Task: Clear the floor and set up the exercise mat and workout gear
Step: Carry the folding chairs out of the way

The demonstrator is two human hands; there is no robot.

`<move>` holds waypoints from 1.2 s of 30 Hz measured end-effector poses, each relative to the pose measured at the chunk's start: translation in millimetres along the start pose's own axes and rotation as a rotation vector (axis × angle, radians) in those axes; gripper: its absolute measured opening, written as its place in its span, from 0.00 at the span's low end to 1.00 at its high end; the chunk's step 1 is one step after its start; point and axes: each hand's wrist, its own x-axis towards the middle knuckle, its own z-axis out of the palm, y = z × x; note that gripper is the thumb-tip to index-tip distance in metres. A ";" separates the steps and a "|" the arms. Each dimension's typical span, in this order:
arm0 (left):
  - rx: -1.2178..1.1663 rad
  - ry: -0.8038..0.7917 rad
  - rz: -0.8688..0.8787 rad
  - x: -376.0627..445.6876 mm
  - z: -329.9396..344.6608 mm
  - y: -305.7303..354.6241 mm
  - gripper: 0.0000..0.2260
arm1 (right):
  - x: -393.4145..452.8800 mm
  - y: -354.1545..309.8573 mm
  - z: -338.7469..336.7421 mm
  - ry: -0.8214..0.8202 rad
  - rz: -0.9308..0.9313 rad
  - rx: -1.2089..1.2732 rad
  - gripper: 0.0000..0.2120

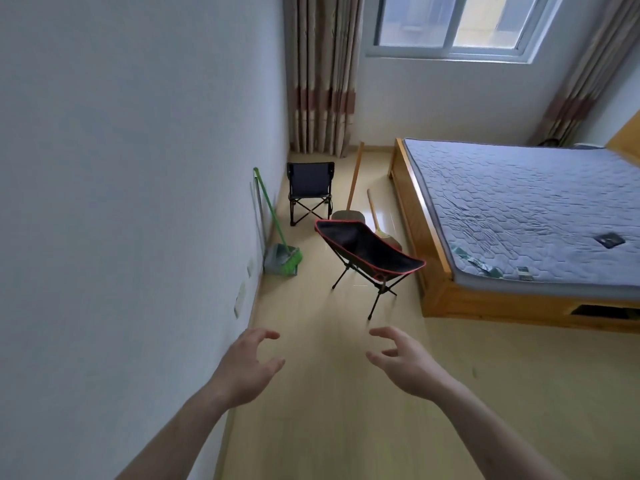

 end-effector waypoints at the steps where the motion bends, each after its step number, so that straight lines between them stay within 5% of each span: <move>1: 0.010 -0.013 0.012 29.6 -9.5 -1.3 0.19 | 21.7 -7.6 -1.4 0.018 0.008 0.029 0.21; 15: 0.060 -0.182 0.044 315.0 -5.8 57.0 0.17 | 231.5 6.3 -92.2 0.130 0.159 0.152 0.27; 36: 0.042 -0.286 -0.387 662.7 34.9 85.3 0.21 | 529.3 90.3 -211.0 0.040 0.477 0.210 0.27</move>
